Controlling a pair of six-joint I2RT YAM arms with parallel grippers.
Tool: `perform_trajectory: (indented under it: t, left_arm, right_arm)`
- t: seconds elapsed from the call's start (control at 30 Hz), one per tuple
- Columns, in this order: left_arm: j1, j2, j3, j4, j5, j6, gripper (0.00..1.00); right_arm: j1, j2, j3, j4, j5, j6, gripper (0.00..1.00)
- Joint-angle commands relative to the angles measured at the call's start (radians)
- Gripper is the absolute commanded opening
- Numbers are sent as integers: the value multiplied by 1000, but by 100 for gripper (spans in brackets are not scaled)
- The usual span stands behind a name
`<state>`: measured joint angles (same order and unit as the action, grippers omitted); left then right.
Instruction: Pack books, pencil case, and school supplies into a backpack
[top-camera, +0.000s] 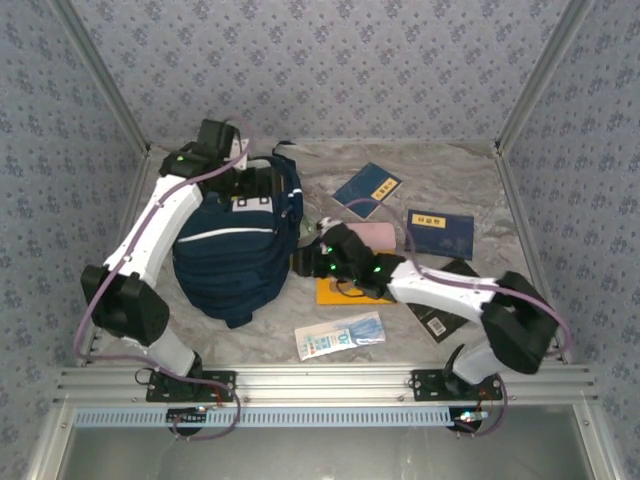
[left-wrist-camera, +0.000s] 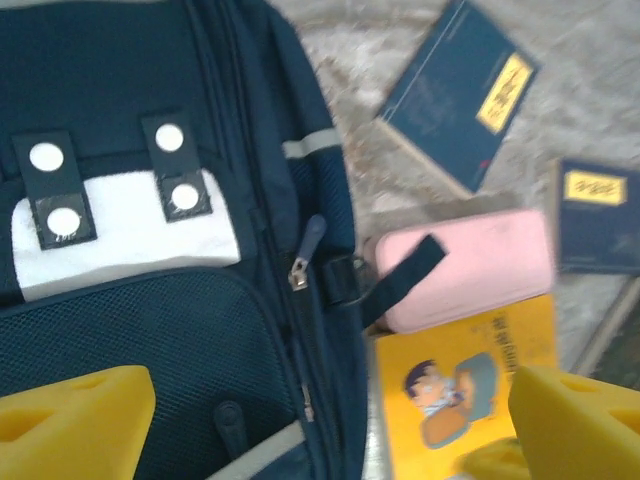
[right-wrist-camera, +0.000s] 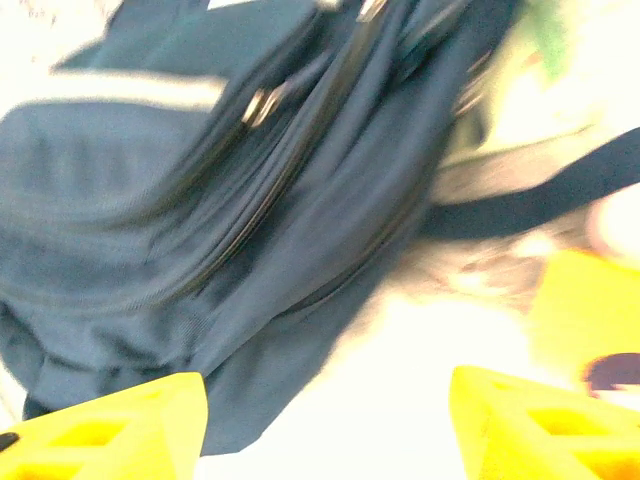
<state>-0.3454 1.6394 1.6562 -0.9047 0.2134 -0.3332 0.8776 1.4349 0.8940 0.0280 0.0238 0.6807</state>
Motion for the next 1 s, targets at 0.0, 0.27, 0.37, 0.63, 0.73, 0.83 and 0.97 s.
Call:
perform_trajectory:
  t: [0.0, 0.27, 0.37, 0.63, 0.73, 0.83, 0.97]
  left_arm:
    - [-61, 40, 36, -94, -129, 10, 93]
    - [-116, 35, -27, -163, -191, 204, 85]
    - [-144, 44, -47, -179, -213, 249, 84]
    - [-176, 43, -149, -198, -223, 252, 81]
    - [-182, 54, -172, -195, -225, 255, 82]
    - [-203, 87, -165, -202, -260, 256, 84]
    - [-229, 114, -149, -206, -340, 269, 57]
  right_arm:
    - [-113, -92, -14, -136, 85, -28, 61]
    - [-355, 45, 186, -285, -310, -152, 54]
    - [-356, 144, 318, -382, -325, -223, 54]
    - [-360, 352, 539, -498, -393, -272, 52]
    - [-361, 403, 577, -514, -419, -278, 51]
    - [-357, 433, 595, -513, -421, -282, 51]
    - [-354, 464, 633, -535, -427, -273, 51]
